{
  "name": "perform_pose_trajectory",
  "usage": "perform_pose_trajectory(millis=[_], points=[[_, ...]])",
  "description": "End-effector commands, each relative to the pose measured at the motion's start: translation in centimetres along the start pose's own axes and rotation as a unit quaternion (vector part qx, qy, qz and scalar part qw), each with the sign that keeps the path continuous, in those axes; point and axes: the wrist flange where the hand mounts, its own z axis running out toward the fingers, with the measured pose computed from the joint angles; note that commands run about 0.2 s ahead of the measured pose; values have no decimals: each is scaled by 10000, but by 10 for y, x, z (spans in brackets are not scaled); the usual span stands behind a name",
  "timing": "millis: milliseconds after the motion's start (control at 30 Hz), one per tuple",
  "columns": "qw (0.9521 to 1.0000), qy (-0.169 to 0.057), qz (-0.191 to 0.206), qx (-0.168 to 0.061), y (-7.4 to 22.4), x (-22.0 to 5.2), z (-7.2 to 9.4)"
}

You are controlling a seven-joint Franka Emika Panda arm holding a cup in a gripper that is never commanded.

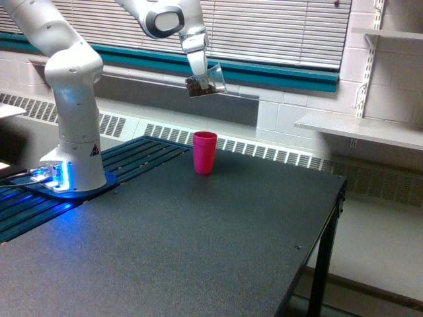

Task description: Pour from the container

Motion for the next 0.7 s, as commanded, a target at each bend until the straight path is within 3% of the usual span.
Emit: perform_pose_trajectory(millis=[33, 333, 700], points=[[9980, 26, 637, 24, -10, -3, -1], [9940, 85, 1080, -120, -12, -5, 0], [9851, 80, 1713, -156, -12, 1, 2]])
